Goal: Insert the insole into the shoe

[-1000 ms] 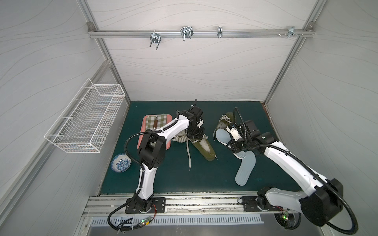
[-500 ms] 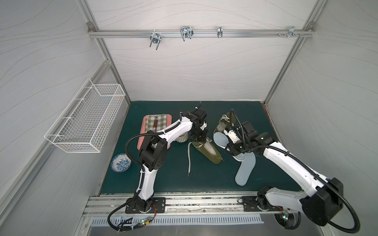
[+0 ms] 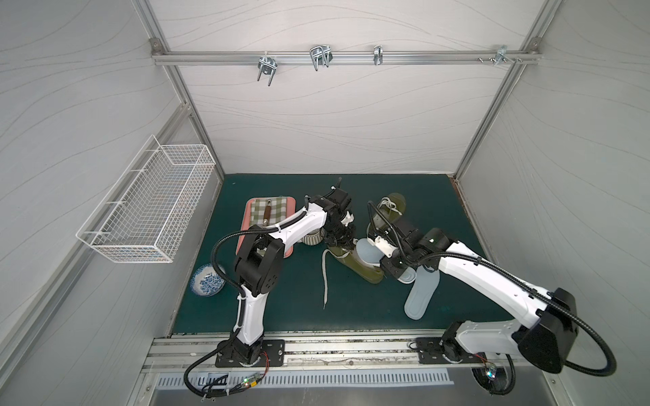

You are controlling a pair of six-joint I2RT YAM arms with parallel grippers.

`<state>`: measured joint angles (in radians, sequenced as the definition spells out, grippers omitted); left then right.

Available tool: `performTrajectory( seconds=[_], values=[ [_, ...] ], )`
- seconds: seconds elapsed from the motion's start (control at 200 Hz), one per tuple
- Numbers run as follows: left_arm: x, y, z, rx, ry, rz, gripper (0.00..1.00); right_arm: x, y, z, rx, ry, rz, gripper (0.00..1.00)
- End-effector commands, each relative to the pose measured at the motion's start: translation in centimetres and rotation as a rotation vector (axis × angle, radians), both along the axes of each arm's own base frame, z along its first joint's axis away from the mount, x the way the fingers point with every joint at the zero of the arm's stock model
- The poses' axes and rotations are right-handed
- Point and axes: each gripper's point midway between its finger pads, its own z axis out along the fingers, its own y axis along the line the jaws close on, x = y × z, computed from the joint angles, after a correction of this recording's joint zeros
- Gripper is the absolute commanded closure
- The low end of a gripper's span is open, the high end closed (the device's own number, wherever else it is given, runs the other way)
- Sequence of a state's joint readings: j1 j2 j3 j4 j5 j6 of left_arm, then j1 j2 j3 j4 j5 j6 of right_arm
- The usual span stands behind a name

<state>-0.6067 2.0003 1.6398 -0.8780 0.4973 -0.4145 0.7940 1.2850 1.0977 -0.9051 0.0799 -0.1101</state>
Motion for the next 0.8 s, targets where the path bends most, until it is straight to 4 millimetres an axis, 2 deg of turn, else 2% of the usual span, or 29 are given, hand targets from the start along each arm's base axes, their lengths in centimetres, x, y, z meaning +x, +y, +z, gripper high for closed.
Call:
performTrajectory(
  seconds=[0.0, 0.345, 0.52, 0.795],
  values=[
    [0.3, -0.8, 2.9, -0.115, -0.024, 0.002, 1.0, -0.4, -1.1, 0.0, -0.112, -0.05, 0.107, 0.65],
    [0.3, -0.4, 2.9, -0.128, -0.012, 0.005, 1.0, -1.3, -1.7, -0.9, -0.197, -0.092, 0.227, 0.67],
    [0.5, 0.0, 2.2, -0.087, -0.001, 0.007, 1.0, -1.0, -1.7, -1.5, -0.271, -0.142, 0.276, 0.69],
    [0.4, -0.3, 2.3, -0.098, 0.005, 0.006, 1.0, 0.2, -0.9, -1.9, -0.344, -0.199, 0.332, 0.72]
  ],
)
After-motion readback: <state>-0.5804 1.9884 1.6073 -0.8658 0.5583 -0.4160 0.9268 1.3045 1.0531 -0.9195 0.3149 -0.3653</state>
